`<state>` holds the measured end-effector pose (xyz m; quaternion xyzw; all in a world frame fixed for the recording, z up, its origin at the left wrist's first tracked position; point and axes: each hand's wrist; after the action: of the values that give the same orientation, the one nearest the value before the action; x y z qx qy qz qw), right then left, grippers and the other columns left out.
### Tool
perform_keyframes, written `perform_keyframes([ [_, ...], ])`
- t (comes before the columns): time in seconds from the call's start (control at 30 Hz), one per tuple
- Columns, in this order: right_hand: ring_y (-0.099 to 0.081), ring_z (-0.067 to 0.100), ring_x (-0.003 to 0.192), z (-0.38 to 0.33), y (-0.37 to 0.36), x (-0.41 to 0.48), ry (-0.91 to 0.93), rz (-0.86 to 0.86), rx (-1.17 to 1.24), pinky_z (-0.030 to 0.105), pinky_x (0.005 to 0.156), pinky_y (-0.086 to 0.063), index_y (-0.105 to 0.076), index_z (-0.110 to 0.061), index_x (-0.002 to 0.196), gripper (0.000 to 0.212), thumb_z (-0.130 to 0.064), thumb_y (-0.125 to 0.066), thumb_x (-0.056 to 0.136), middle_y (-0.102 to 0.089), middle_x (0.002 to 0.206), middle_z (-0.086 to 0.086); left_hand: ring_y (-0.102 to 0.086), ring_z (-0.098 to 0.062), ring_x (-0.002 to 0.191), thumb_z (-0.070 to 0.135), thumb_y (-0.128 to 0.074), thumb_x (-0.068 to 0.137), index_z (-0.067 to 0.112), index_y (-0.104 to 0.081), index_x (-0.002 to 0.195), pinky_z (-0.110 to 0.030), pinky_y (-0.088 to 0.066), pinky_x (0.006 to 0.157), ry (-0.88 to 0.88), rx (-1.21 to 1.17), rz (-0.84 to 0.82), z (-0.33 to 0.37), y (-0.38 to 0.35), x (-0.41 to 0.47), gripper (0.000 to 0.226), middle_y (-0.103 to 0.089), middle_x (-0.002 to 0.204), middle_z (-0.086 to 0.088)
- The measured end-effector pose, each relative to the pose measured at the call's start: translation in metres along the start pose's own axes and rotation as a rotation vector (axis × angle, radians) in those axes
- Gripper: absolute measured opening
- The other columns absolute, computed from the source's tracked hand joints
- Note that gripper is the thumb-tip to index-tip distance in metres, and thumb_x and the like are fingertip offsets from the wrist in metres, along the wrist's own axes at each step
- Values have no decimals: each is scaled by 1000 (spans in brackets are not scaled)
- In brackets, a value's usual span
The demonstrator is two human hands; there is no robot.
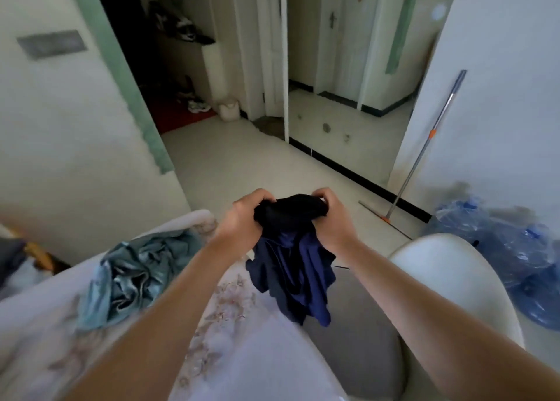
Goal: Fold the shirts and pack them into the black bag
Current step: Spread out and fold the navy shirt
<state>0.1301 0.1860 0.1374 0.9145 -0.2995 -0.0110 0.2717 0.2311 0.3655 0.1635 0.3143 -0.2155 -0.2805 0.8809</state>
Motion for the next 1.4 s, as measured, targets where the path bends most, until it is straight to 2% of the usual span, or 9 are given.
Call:
perform_keyframes([
  [0.33, -55, -12, 92, -204, -222, -32, 433, -159, 183, 5, 75, -39, -57, -27, 110, 29, -7, -58, 89, -60, 99, -20, -56, -7, 93, -13, -54, 71, 19, -65, 101, -22, -45, 85, 12, 138, 491, -139, 239, -102, 45, -62, 104, 3],
  [0.5, -60, 17, 114, -185, -339, -54, 341, -552, -257, 33, 93, -49, -58, -30, 126, 37, -25, -64, 90, -64, 123, -6, -59, -28, 107, -6, -62, 77, 19, -62, 123, -37, -50, 90, 350, 349, 214, -259, 267, -183, 52, -61, 120, -5],
  [0.67, -54, 18, 124, -151, -397, -88, 173, -771, -392, 31, 99, -47, -47, -31, 143, 45, -35, -55, 99, -49, 146, -6, -51, -28, 121, 12, -56, 91, 32, -38, 145, -40, -45, 101, 662, 323, -104, -339, 254, -255, 61, -50, 140, -5],
  [0.77, -55, 19, 123, -137, -416, -93, 123, -833, -478, 31, 97, -48, -49, -32, 141, 43, -33, -56, 99, -47, 147, -5, -50, -25, 124, 13, -55, 94, 37, -39, 144, -36, -44, 101, 672, 261, -145, -356, 244, -265, 58, -46, 141, 0],
  [0.97, -38, 32, 139, -103, -436, -91, 16, -699, -542, 41, 104, -46, -27, -28, 152, 68, -27, -63, 95, -14, 162, 5, -34, -19, 138, 24, -67, 90, 37, -57, 131, -35, -34, 112, 524, 230, -162, -356, 200, -250, 44, -42, 145, 8],
  [1.07, -52, 29, 126, -95, -442, -83, -261, -578, -295, 28, 79, -52, -9, -26, 157, 87, -23, -68, 93, -27, 157, 8, -17, -24, 146, 37, -71, 83, 43, -51, 134, -45, -29, 115, 557, 345, -319, -355, 172, -237, 55, -25, 156, 7],
  [1.17, -67, 19, 80, -83, -446, -72, -400, -561, -250, 31, 60, -54, -31, -21, 149, 72, -30, -70, 89, -66, 119, 4, -14, -29, 145, 40, -72, 82, 43, -48, 135, -47, -30, 113, 610, 550, -489, -367, 147, -240, 59, -16, 156, 1],
  [1.27, -65, 11, 71, -70, -450, -62, -363, -508, -301, 28, 62, -52, -63, -16, 117, 31, -33, -67, 92, -71, 84, -3, -28, -27, 134, 26, -68, 89, 39, -56, 127, -39, -36, 106, 623, 642, -418, -380, 137, -244, 42, -28, 147, 2],
  [1.4, -59, 8, 77, -74, -448, -55, -325, -491, -231, 25, 61, -47, -62, -21, 112, 26, -33, -69, 90, -63, 114, 0, -50, -22, 111, 27, -60, 95, 32, -70, 108, -35, -45, 93, 607, 504, -247, -383, 140, -237, 17, -55, 118, 5],
])
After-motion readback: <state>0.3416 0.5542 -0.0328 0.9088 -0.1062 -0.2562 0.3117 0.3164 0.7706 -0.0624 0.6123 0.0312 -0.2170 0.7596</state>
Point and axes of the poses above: each hand's wrist, its own x-axis towards the middle knuckle, its own y-axis out of the back of the hand, z = x × y
